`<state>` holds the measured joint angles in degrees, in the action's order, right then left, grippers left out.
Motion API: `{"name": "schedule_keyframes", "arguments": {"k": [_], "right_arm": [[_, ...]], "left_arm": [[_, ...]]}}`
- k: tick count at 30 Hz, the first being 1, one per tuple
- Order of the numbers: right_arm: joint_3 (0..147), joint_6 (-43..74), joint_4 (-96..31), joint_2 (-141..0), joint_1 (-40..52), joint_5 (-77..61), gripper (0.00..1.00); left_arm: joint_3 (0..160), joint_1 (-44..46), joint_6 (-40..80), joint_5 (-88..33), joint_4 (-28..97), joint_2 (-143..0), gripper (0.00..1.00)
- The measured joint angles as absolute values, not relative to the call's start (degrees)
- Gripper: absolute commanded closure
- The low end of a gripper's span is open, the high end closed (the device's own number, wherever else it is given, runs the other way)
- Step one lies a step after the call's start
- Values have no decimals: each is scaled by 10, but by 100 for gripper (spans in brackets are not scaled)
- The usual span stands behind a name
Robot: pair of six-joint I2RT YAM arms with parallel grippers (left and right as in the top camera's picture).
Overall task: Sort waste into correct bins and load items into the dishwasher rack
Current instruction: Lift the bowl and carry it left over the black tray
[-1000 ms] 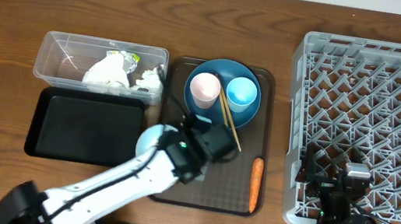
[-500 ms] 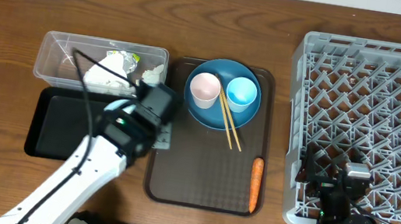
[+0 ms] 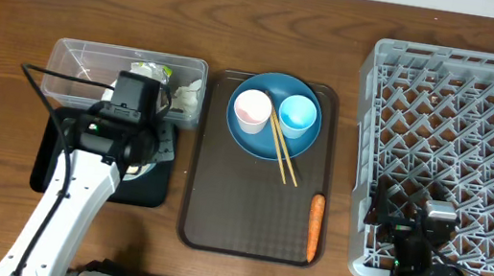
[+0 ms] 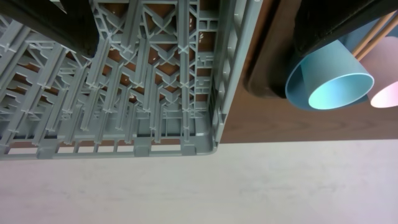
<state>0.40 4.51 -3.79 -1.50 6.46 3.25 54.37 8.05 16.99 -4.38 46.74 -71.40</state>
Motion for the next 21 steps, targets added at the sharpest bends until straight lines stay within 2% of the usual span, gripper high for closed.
{"name": "schedule_keyframes", "arguments": {"k": [21], "right_arm": [[4,45,-38,-15,65,32,1]], "left_arm": [[417,80,160,-108,348,-715,94]]}}
